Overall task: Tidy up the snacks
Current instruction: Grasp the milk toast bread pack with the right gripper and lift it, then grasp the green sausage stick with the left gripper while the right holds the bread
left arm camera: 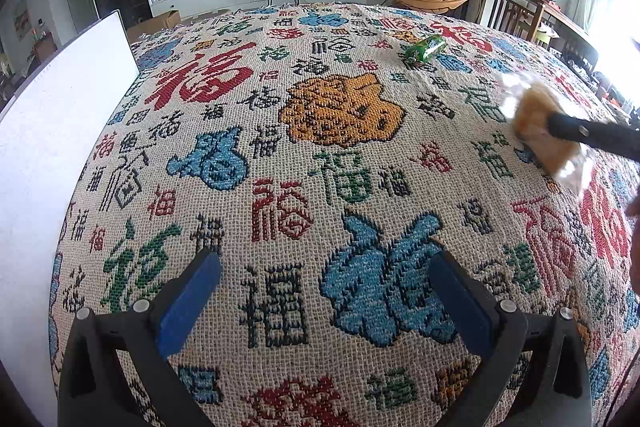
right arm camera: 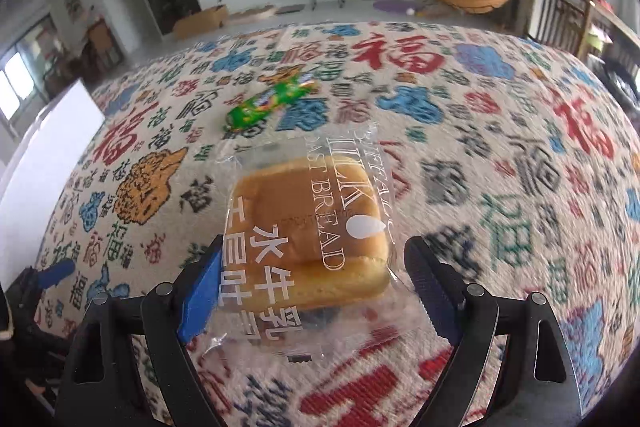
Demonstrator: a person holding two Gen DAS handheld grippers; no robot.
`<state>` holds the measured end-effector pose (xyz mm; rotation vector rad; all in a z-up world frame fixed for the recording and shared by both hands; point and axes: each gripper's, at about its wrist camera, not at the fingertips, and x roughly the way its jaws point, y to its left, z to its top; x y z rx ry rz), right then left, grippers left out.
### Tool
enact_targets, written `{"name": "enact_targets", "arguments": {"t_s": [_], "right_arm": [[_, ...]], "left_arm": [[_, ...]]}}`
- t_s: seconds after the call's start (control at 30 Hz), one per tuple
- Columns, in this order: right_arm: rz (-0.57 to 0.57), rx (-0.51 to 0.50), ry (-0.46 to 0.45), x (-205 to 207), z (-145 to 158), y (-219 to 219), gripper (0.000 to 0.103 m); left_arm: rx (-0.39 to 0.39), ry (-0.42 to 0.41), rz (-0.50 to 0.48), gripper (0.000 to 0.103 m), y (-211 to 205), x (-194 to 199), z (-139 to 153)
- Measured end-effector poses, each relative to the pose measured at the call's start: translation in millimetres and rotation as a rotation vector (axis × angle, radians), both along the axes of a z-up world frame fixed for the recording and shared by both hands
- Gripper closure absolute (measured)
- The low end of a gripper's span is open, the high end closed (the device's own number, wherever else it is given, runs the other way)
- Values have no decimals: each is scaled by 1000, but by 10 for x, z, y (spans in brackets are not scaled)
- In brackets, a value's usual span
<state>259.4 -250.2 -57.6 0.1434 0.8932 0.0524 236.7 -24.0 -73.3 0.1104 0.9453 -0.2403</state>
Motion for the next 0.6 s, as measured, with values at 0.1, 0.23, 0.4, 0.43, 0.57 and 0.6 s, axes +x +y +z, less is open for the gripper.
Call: {"name": "enact_targets", "arguments": {"t_s": [0.1, 0.23, 0.4, 0.43, 0.57, 0.6], "right_arm": [[-23, 37, -23, -211, -29, -156, 13], [-38, 56, -66, -464, -78, -204, 13], [-76, 40, -67, -525, -123, -169, 13], [-77, 33, -55, -500, -135, -160, 13], [-76, 27, -40, -458, -157, -155, 13], [-76, 32, -40, -472, -159, -181, 13]], "left_arm": [[0, 0, 0, 0, 0, 0, -2], [0, 0, 0, 0, -1, 0, -2], [-1, 0, 0, 0, -2, 2, -1], [0, 0, 0, 0, -2, 2, -1], [0, 0, -1, 0, -4, 2, -1], [0, 0, -1, 0, -4, 3, -1]]}}
